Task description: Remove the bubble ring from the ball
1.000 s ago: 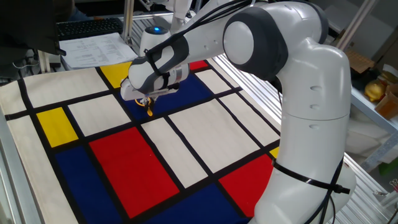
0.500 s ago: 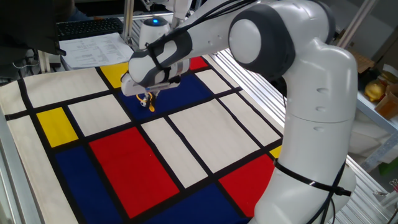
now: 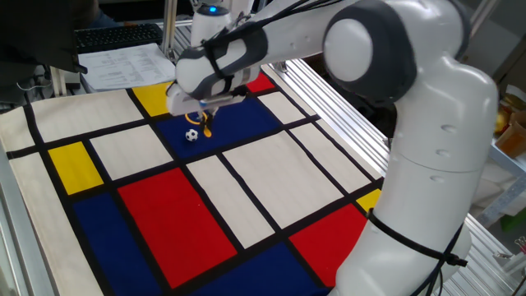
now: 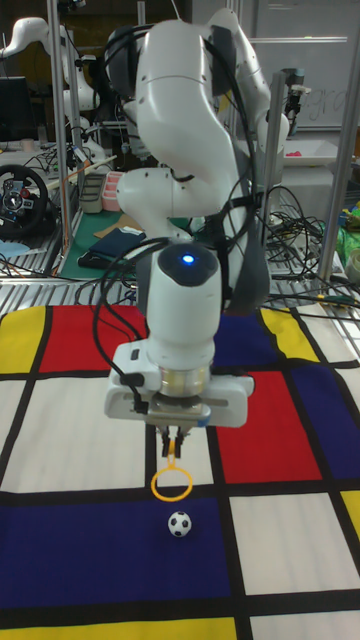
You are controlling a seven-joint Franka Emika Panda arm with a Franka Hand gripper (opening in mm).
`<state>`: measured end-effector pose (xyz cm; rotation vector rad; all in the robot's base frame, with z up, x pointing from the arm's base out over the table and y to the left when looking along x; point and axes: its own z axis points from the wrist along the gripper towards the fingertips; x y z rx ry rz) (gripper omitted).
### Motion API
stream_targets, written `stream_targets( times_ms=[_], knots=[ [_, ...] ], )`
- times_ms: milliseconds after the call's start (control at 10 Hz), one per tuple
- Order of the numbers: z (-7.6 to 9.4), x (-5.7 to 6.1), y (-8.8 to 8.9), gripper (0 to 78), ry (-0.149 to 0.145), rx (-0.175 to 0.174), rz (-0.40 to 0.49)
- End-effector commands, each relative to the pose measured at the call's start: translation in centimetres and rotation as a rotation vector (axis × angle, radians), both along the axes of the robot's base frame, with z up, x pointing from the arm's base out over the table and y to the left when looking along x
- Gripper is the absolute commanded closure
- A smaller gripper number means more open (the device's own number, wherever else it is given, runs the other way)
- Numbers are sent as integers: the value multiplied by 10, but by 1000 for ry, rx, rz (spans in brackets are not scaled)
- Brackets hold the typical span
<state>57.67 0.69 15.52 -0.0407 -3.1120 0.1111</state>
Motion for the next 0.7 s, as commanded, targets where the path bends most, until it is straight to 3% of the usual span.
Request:
stream_targets(
  times_ms=[100, 600, 700],
  knots=[
    [-4, -1, -28, 764, -29, 0, 88],
    [-13, -1, -49, 764, -26, 4, 116],
    [-16, -1, -52, 764, -27, 35, 117]
  ],
)
